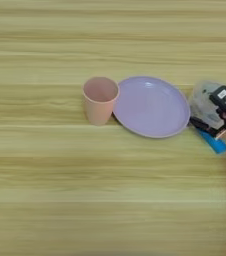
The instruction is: Move the objects on the table
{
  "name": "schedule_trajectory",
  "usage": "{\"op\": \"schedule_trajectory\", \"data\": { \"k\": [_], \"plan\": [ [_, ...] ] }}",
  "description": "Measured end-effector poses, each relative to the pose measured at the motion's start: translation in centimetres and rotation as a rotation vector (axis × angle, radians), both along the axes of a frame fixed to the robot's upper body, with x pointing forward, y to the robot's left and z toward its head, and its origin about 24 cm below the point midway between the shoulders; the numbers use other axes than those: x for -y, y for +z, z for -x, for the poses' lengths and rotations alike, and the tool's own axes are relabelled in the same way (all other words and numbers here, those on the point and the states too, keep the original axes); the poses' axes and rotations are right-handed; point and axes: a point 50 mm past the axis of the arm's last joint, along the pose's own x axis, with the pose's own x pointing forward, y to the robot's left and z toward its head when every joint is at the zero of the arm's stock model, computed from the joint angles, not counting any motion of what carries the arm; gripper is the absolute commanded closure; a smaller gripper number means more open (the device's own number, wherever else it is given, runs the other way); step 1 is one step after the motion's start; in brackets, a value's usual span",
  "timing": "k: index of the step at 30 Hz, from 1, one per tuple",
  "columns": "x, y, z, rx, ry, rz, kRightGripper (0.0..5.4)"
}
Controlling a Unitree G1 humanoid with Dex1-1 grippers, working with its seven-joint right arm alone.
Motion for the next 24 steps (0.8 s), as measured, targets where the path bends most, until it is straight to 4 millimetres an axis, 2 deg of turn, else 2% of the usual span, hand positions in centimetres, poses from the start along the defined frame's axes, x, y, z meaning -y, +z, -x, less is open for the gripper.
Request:
{"op": "schedule_trajectory", "data": {
  "k": [24],
  "plan": [
    [0.24, -0.25, -0.28, -0.004, -0.003, 0.019, 2.90]
  ]
}}
